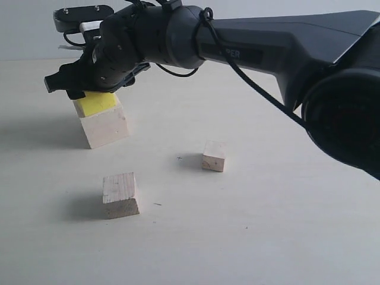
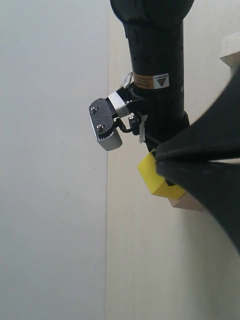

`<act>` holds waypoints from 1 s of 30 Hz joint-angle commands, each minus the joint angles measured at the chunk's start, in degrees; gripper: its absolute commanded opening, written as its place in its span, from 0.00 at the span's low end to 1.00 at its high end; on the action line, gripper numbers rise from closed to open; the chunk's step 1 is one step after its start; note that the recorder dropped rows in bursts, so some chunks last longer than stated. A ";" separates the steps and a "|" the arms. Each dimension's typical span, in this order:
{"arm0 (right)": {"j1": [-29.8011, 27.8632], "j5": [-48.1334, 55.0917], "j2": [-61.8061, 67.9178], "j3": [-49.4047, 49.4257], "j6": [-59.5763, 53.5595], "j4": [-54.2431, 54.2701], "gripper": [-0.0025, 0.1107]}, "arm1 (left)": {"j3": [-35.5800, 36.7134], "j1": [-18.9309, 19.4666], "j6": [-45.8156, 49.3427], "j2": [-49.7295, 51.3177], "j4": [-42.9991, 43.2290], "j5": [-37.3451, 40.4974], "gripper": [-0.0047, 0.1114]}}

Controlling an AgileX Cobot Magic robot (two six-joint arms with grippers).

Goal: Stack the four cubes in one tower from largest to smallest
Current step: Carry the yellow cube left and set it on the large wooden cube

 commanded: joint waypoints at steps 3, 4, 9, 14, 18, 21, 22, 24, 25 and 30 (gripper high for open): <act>-0.10 0.66 0.50 -0.28 1.20 -0.36 0.05 | 0.19 -0.39 0.15 -0.24 -0.42 -0.71 0.04; -0.10 0.66 0.50 -0.28 2.15 -0.36 0.07 | 0.19 -0.39 0.15 -0.24 -0.42 -0.71 0.04; -0.10 0.87 0.50 -0.28 4.49 -0.36 0.27 | 0.19 -0.39 0.15 -0.24 -0.42 -0.71 0.04; -0.10 0.75 0.50 -0.28 4.49 -0.36 0.56 | 0.19 -0.39 0.15 -0.24 -0.55 -0.71 0.04; -0.10 0.75 0.38 -0.28 4.49 2.72 0.77 | 0.19 -0.39 0.15 -0.24 -0.55 -0.71 0.04; -0.10 0.75 -0.41 -0.54 4.49 3.82 0.79 | 0.19 -0.39 0.15 -0.24 -0.55 -0.71 0.04; -0.10 1.72 -1.14 -1.32 4.34 4.47 0.79 | 0.19 -0.39 0.15 -0.24 -0.56 -0.59 0.04; -0.10 4.34 -2.90 -2.64 4.34 3.94 0.79 | 0.19 -0.39 0.15 -0.34 -0.56 -0.59 0.04; -0.10 5.40 -3.54 -3.11 4.23 3.43 0.79 | 0.19 -0.39 0.15 -0.39 -0.56 -0.59 0.04; -0.10 15.80 -9.52 -5.30 4.21 -4.59 0.75 | 0.19 -0.39 0.75 -0.27 0.58 -0.50 0.04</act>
